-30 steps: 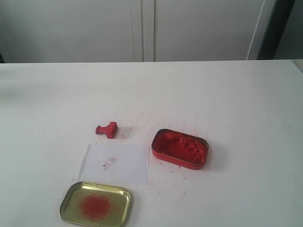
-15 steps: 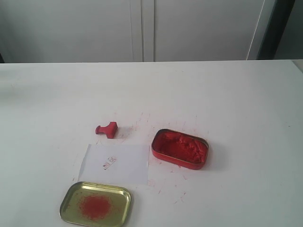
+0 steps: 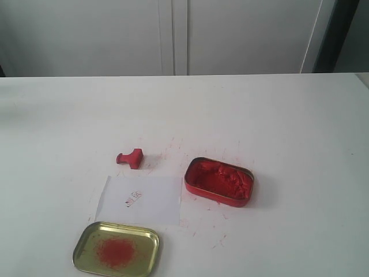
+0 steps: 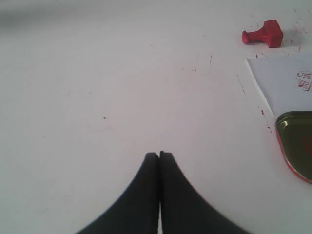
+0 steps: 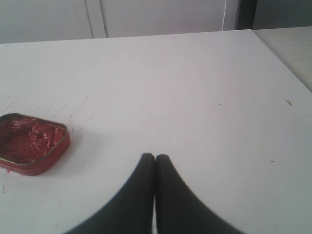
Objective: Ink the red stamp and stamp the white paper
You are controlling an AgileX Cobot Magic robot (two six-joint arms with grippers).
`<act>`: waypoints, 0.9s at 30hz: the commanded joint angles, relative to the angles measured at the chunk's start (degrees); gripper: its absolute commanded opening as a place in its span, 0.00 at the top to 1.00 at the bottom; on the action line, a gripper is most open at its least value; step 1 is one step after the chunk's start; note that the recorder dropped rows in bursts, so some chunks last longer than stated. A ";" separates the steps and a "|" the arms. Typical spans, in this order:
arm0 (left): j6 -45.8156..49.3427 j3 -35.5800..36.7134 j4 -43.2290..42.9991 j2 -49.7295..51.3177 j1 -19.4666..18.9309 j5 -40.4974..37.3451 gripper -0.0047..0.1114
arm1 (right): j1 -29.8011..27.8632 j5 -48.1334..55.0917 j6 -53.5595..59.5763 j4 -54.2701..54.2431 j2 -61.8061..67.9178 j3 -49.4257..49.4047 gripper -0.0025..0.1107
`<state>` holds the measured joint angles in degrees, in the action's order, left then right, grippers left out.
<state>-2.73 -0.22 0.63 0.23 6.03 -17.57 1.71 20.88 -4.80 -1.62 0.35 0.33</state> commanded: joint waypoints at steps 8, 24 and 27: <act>-0.03 0.22 0.85 -0.23 -0.15 0.06 0.96 | 0.52 -0.83 0.04 -0.08 -0.35 -0.33 0.98; -0.03 0.22 0.85 -0.23 -0.15 0.06 0.96 | 0.52 -0.83 0.04 -0.08 -0.35 -0.33 0.98; -0.03 0.22 0.85 -0.23 -0.15 0.06 0.96 | 0.52 -0.83 0.04 -0.08 -0.35 -0.33 0.98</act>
